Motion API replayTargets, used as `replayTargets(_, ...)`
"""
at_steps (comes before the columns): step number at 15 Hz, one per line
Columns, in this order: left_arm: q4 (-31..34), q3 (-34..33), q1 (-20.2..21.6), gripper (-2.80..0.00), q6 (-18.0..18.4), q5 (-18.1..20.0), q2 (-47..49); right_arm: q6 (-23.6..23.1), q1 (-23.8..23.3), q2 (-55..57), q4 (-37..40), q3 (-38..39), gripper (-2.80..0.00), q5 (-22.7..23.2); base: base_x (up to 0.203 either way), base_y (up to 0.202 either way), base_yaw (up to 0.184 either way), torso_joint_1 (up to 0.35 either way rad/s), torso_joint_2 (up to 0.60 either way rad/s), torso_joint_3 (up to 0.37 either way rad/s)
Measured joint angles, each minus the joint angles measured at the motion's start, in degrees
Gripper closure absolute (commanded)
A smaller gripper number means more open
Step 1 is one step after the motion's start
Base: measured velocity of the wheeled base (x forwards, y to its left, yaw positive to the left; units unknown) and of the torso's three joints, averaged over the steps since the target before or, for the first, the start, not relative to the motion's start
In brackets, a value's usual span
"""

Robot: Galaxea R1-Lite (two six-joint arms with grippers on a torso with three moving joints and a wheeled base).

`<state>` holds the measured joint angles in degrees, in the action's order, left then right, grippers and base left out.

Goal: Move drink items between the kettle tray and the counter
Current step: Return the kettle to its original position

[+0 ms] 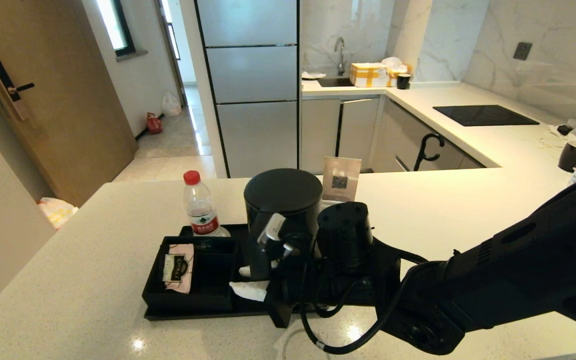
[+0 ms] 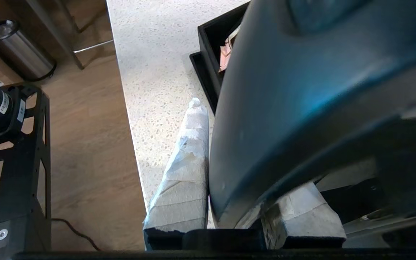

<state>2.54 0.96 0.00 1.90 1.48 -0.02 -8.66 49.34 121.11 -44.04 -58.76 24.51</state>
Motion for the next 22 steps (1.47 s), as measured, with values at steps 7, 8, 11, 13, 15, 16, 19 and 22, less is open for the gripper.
replayTargets(7, 0.0, 0.02, 0.0, 0.0, -0.06, 0.01, -0.02, -0.07, -0.11, 0.44, -0.11, 0.79, 0.0, 0.06, 0.0, 0.0, 0.0, 0.0, 0.0, 0.0)
replayTargets(8, -0.01, 0.0, 0.0, 0.0, -0.01, 0.0, -0.02, -0.05, -0.09, 0.28, -0.13, 1.12, 0.0, -0.02, 0.0, 0.0, 0.0, 0.0, 0.0, 0.0)
replayTargets(11, 0.0, 0.0, 0.0, 0.0, -0.01, 0.01, -0.05, 0.12, -0.13, -0.13, -1.37, 1.94, 0.0, 0.19, 0.0, 0.0, 0.0, 0.0, 0.0, 0.0)
replayTargets(13, 0.0, 0.0, 0.0, 0.0, -0.04, 0.0, -0.05, 0.3, -0.13, -0.06, -2.45, 2.29, 0.0, 0.21, 0.0, 0.0, 0.0, 0.0, 0.0, 0.0)
replayTargets(15, 0.0, 0.0, 0.0, 0.0, -0.06, 0.01, -0.05, 0.8, -0.09, 0.02, -2.21, 2.34, 0.0, 0.16, 0.0, 0.0, 0.0, 0.0, 0.0, 0.0)
replayTargets(16, 0.0, 0.0, 0.0, 0.0, -0.05, 0.01, -0.05, 0.87, -0.05, 0.11, -2.15, 2.34, -2.8, 0.12, 0.0, 0.0, 0.0, 0.0, 0.0, 0.0)
replayTargets(19, -0.01, 0.0, 0.0, 0.0, -0.09, 0.0, -0.05, 0.98, -0.06, 0.31, -1.93, 2.28, -2.8, 0.15, 0.0, 0.0, 0.0, 0.0, 0.0, 0.0)
replayTargets(22, 0.0, 0.0, 0.0, 0.0, -0.07, 0.01, -0.05, 0.95, -0.05, 0.39, -2.12, 2.39, -2.8, 0.08, 0.0, 0.0, 0.0, 0.0, 0.0, 0.0)
